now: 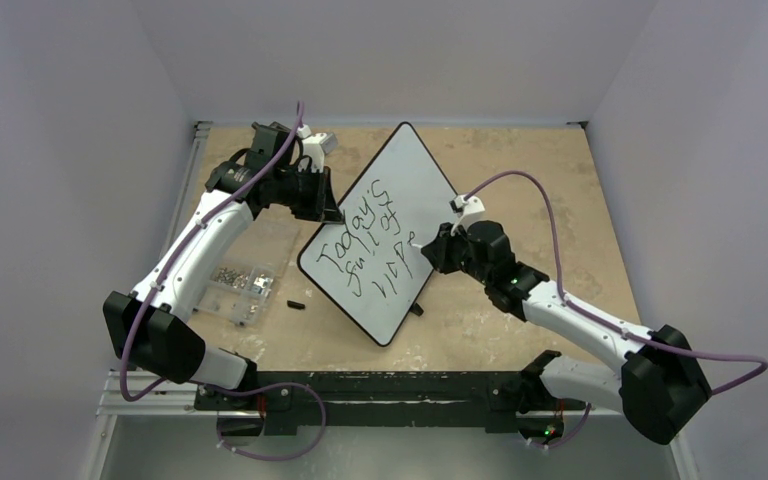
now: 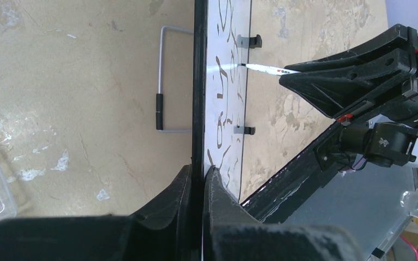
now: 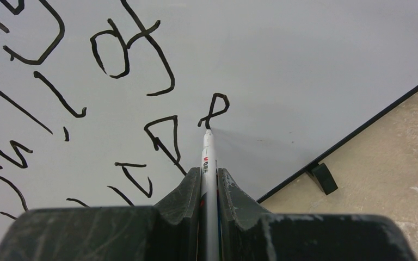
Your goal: Write a sentence on the whiteboard
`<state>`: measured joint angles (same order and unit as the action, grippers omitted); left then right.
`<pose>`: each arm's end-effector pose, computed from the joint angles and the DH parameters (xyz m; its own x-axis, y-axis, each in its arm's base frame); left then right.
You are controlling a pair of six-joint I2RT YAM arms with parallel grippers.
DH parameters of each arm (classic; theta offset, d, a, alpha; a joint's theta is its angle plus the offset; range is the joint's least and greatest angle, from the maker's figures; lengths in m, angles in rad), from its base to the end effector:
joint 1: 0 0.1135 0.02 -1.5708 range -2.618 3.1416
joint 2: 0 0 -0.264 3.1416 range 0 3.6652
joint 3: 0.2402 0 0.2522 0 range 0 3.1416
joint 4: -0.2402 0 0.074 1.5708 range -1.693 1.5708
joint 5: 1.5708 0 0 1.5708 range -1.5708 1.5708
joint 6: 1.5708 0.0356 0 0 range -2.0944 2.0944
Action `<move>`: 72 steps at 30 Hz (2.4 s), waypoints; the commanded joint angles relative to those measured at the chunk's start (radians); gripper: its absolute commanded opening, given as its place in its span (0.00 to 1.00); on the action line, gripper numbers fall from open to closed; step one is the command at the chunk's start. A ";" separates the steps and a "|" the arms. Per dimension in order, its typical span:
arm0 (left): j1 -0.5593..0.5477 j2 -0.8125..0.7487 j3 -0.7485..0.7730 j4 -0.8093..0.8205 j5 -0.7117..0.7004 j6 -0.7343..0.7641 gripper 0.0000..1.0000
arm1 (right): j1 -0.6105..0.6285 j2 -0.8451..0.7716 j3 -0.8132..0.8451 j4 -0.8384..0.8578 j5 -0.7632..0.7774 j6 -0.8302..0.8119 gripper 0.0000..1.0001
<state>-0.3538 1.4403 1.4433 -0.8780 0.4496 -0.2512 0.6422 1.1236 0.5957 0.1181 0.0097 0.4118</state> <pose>0.2746 -0.1179 0.3546 -0.8399 0.0716 -0.5380 0.3764 0.7909 -0.4824 0.1990 0.1484 0.2363 -0.5293 0.1040 -0.8421 -0.4146 0.8342 0.3636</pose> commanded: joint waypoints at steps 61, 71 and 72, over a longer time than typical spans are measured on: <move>0.009 -0.021 0.003 0.010 -0.150 0.043 0.00 | 0.000 -0.113 0.065 -0.066 -0.224 -0.070 0.00; 0.009 -0.020 0.004 0.011 -0.152 0.043 0.00 | 0.094 -0.098 0.035 -0.040 -0.259 -0.096 0.00; 0.009 -0.020 0.005 0.010 -0.152 0.043 0.00 | 0.111 -0.094 0.036 -0.040 -0.250 -0.102 0.00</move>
<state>-0.3538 1.4399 1.4433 -0.8692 0.4423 -0.2623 0.7036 1.0275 0.6353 0.0265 -0.2256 0.3435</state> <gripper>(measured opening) 0.045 0.106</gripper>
